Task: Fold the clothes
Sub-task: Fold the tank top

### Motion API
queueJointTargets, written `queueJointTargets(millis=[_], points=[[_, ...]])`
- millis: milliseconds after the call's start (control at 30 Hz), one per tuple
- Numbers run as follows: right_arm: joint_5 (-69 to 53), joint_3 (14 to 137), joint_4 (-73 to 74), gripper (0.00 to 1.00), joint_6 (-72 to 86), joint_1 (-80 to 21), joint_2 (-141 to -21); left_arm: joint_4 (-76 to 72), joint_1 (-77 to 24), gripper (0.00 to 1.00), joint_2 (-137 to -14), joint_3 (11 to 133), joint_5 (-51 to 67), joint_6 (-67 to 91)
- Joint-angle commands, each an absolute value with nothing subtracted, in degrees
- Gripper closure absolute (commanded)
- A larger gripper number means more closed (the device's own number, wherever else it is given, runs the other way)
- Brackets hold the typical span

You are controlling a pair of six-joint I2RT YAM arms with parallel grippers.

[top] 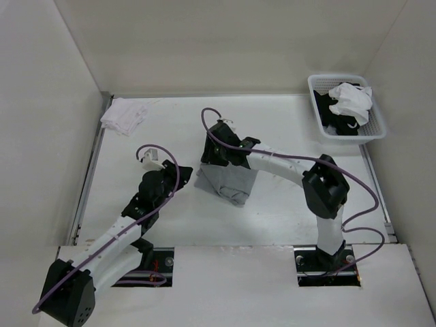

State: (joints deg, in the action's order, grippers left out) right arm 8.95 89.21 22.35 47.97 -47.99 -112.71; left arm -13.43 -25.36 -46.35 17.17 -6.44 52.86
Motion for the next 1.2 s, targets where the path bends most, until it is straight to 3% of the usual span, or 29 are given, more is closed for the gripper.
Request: queueJointTargets(millis=[0, 67, 100, 233, 300, 433, 500, 800, 1167], points=[[8.61, 86.16, 15.14, 0.48, 48.52, -48.73, -103.92, -15.29, -27.54, 0.72, -47.54, 20.38, -6.67, 51.07], [8.7, 79.14, 10.4, 0.47, 47.9, -48.73, -97.24, -15.99, -30.26, 0.72, -49.73, 21.88, -8.87, 50.36], [8.79, 75.1, 8.2, 0.52, 47.38, -48.3, -94.16, -16.78, -31.93, 0.71, -51.57, 22.67, -10.01, 49.93], [8.79, 61.29, 2.82, 0.94, 46.93, -43.21, -86.84, -21.35, -38.78, 0.72, -63.07, 28.89, -10.99, 47.73], [7.82, 56.71, 1.59, 1.0, 47.02, -40.49, -85.87, -22.93, -42.13, 0.73, -70.01, 33.03, -11.6, 45.63], [8.96, 48.89, -3.85, 1.0, 46.15, -38.02, -82.1, -21.19, -46.27, 0.95, -84.95, 42.43, -15.28, 40.0], [8.09, 46.24, -6.75, 1.0, 46.05, -36.7, -81.13, -18.3, -47.23, 0.99, -90.15, 46.03, -18.44, 37.72], [2.46, 44.03, -15.37, 1.0, 46.49, -31.95, -90.34, -8.71, -47.95, 0.97, -102.04, 53.27, -25.39, 34.01], [1.58, 44.47, -17.14, 1.0, 45.88, -28.35, -97.03, -5.19, -47.77, 0.94, -83.43, 36.14, -36.47, 37.96]])
